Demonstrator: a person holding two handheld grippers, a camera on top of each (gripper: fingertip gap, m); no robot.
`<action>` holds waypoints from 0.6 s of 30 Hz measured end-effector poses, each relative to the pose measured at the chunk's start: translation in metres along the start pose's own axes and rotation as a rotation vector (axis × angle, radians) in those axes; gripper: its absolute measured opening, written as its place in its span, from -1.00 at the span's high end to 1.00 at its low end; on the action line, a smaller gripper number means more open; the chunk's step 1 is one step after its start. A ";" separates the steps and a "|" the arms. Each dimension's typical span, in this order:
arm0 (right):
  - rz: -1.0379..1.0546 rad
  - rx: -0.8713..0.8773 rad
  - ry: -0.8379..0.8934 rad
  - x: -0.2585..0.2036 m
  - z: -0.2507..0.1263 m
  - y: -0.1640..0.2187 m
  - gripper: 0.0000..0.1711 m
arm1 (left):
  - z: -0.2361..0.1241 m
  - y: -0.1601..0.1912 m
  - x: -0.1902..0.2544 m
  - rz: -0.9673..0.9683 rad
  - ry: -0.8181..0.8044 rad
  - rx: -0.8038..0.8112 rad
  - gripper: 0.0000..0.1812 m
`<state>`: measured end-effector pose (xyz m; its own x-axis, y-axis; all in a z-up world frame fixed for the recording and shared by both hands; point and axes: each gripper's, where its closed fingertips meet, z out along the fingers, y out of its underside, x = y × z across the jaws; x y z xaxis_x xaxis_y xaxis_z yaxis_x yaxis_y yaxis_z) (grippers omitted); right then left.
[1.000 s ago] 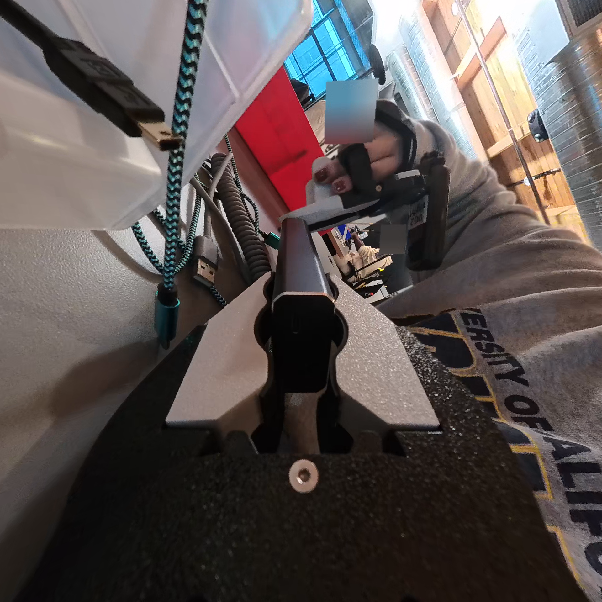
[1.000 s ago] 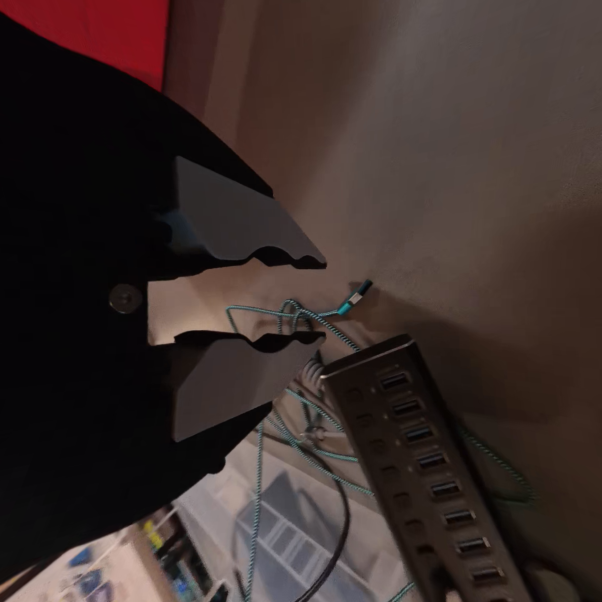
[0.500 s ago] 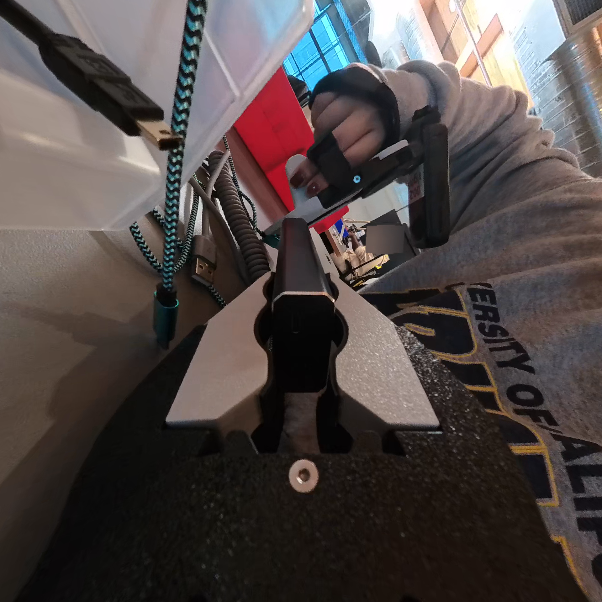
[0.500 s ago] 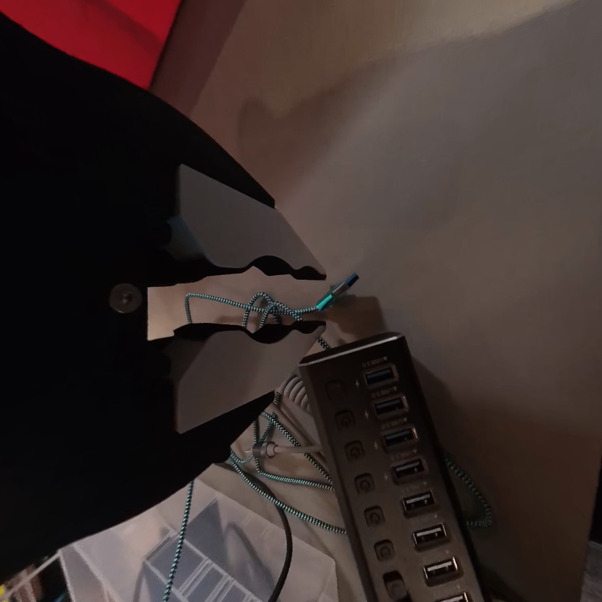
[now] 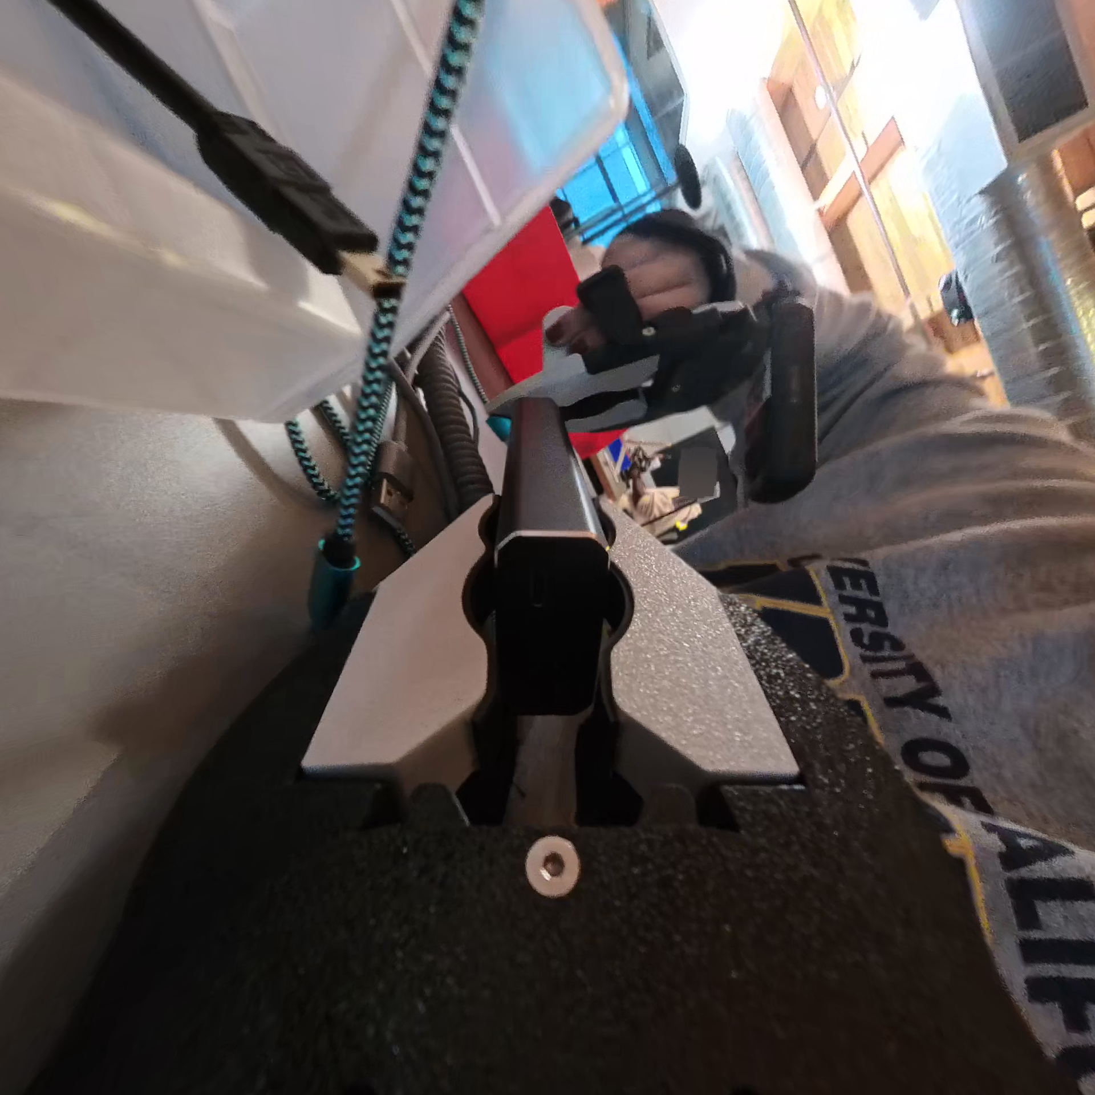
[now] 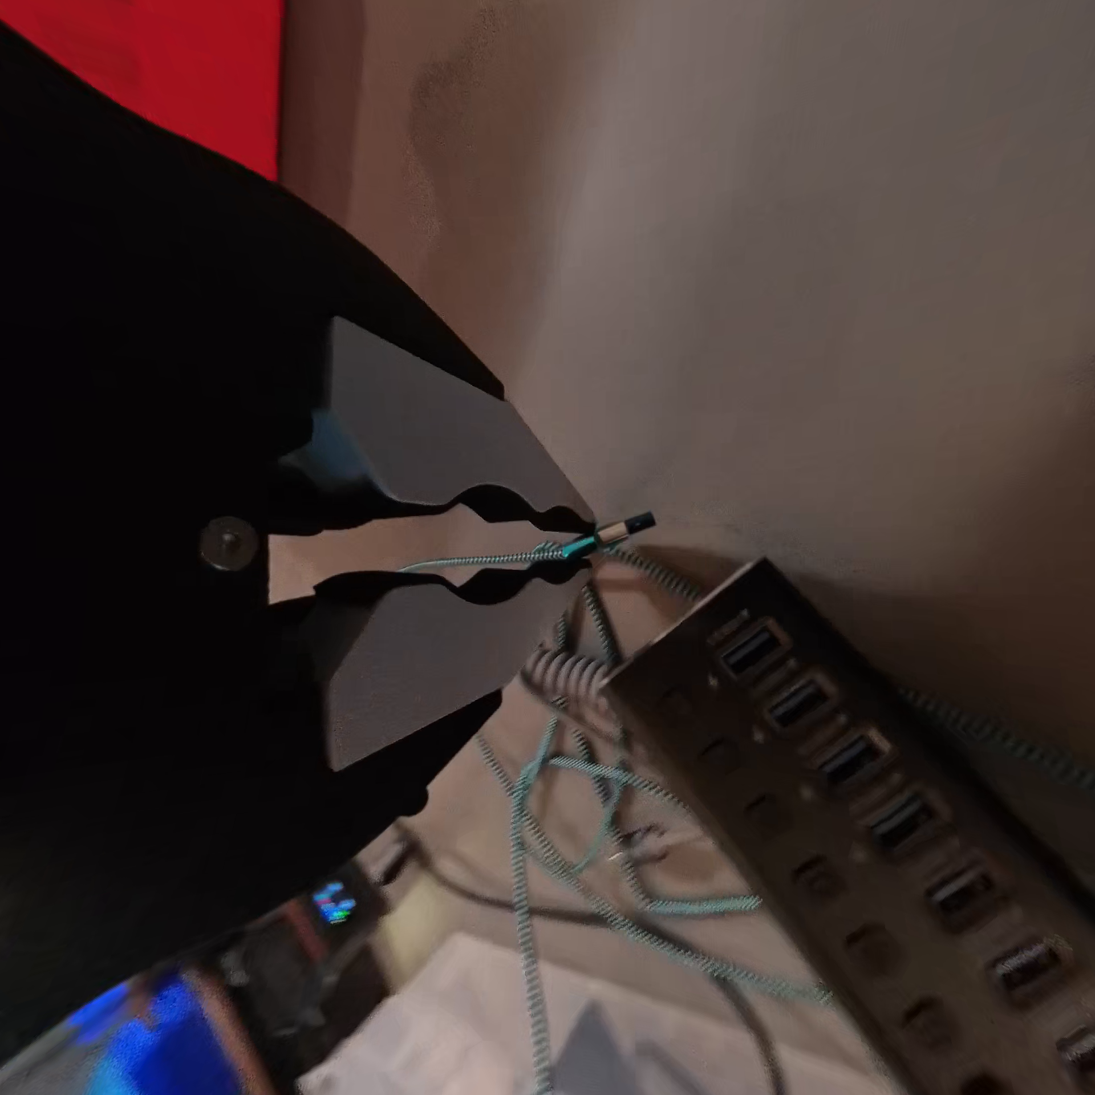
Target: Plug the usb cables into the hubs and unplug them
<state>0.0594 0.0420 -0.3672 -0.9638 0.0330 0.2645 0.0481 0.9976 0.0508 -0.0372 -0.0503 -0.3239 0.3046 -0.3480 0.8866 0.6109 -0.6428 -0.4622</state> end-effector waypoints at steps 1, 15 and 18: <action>0.054 -0.026 0.057 0.005 -0.005 0.003 0.92 | 0.000 -0.003 -0.001 -0.017 -0.006 0.023 0.69; 0.335 -0.434 0.996 0.064 -0.079 0.017 0.94 | 0.009 -0.022 0.005 -0.217 0.055 0.261 0.69; 0.294 -0.474 1.129 0.070 -0.085 0.011 0.94 | 0.019 -0.014 0.005 -0.189 0.023 0.256 0.69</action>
<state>0.0150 0.0504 -0.2666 -0.1504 -0.0545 0.9871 0.5372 0.8337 0.1279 -0.0309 -0.0300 -0.3130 0.1534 -0.2565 0.9543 0.8201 -0.5056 -0.2678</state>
